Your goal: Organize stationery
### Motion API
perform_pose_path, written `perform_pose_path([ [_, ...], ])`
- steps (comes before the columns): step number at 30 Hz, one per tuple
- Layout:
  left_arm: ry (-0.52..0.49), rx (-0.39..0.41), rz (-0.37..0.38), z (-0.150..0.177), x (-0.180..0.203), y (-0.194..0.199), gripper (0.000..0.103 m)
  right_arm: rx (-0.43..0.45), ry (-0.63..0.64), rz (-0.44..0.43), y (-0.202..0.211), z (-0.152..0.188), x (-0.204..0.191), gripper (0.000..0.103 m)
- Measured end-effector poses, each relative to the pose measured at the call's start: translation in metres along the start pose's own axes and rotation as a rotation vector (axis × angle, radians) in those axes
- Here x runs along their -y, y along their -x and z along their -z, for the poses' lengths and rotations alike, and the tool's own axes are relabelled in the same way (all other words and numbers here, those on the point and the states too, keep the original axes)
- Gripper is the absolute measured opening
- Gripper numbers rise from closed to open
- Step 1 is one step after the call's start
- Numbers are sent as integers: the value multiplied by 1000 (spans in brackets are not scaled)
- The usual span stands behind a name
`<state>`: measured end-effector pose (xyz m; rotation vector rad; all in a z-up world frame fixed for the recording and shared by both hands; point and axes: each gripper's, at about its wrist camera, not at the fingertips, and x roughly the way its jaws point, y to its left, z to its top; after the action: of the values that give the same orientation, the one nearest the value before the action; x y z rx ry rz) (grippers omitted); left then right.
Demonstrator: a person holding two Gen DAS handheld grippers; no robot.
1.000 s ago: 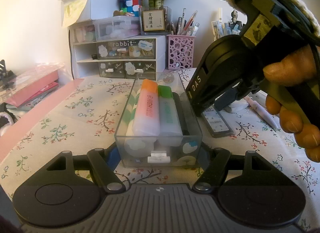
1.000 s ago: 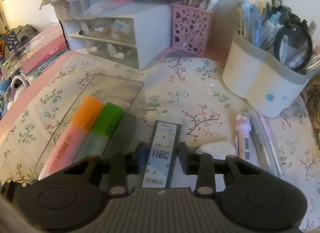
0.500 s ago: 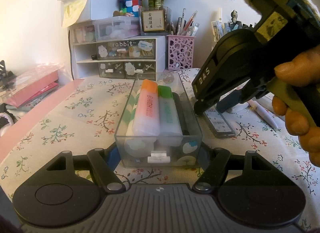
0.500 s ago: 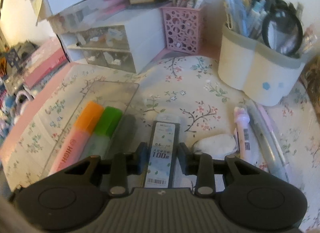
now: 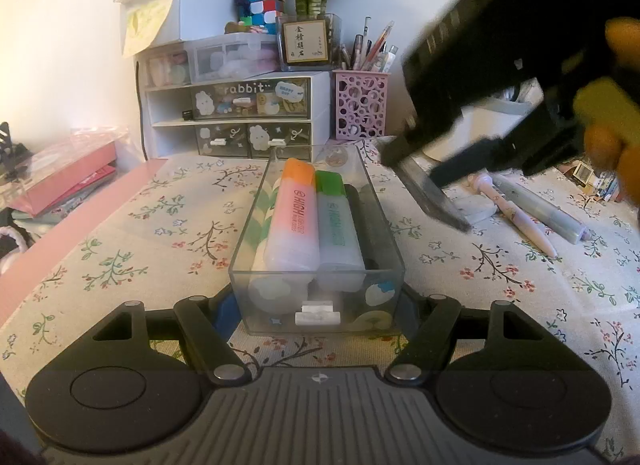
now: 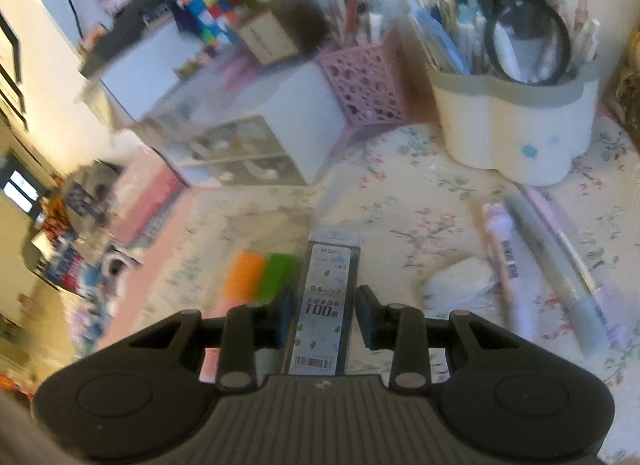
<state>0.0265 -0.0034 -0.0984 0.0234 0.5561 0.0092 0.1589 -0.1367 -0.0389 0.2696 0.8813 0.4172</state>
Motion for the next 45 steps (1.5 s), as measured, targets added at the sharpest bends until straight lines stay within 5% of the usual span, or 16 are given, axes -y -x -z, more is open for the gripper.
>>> perform_pose_path([
  [6,-3,-2,2,-1,0,-1,72,-24,-53,-106,-3,-3,-21,27],
  [12,-3,-2,5,-1,-1,-1,72,-39,5,16,-14,-1,-36,32],
  [22,-5,-3,7,0,-1,-2,72,26,1,30,0,1,-16,32],
  [33,-6,-21,9,-3,1,-3,72,138,-48,214,52,-7,74,32],
  [45,-11,-50,19,-8,13,-5,72,86,53,283,37,-6,79,28],
])
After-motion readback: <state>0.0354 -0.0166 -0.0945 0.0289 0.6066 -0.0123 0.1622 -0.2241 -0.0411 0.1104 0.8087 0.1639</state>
